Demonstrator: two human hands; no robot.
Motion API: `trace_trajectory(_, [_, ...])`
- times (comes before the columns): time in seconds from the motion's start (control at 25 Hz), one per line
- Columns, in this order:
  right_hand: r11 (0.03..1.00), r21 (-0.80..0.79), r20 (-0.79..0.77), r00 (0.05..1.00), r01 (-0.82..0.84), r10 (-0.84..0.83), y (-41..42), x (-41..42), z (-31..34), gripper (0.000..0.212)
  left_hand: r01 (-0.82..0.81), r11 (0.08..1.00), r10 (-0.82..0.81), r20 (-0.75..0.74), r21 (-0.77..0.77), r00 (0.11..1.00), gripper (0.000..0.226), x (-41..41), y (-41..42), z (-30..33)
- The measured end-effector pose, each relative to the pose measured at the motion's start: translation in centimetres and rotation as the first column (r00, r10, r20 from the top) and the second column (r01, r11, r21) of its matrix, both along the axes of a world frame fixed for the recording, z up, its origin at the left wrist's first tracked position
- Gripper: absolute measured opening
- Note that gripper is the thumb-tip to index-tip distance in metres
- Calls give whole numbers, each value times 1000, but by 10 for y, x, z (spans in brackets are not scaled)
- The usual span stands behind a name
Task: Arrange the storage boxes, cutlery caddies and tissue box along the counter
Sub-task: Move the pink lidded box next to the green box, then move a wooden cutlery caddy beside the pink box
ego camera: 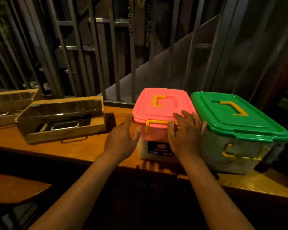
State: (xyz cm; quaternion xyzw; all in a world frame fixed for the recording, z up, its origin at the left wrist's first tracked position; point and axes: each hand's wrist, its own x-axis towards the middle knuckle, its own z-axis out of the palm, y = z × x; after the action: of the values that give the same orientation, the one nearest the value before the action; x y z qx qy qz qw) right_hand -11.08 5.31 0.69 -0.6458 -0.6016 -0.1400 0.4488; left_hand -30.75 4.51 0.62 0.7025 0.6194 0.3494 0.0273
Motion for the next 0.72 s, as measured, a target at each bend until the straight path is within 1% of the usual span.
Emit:
trace_trajectory(0.04, [999, -6, 12, 999, -44, 45, -7, -12, 1, 42, -15, 1000, 16, -62, 14, 998, 57, -8, -9, -3])
trace_trajectory(0.12, [990, -43, 62, 989, -132, 135, -25, -42, -1, 39, -29, 998, 36, -131, 56, 991, 51, -28, -27, -8])
trace_trajectory(0.2, [975, -74, 82, 973, -211, 217, -37, -75, -3, 35, -43, 994, 58, -164, 98, 985, 47, -51, -42, -7])
trace_trajectory(0.28, [952, -88, 86, 950, -294, 301, -44, -111, -3, 35, -86, 986, 111, -182, 140, 977, 49, -84, -54, -3])
trace_trajectory(0.36, [940, -89, 88, 937, -331, 338, -48, -150, -5, 35, -141, 977, 173, -214, 158, 961, 53, -128, -66, -5])
trace_trajectory(0.44, [938, -83, 46, 939, -336, 341, -52, -193, -7, 35, -175, 975, 205, -248, 138, 947, 56, -177, -76, -10])
trace_trajectory(0.52, [927, -119, 2, 934, -355, 358, -55, -237, -10, 33, -209, 973, 228, -258, 100, 939, 57, -226, -83, -12])
trace_trajectory(0.72, [869, -200, -49, 891, -452, 452, -62, -341, -34, 36, -259, 966, 254, -229, 12, 940, 54, -337, -99, -28])
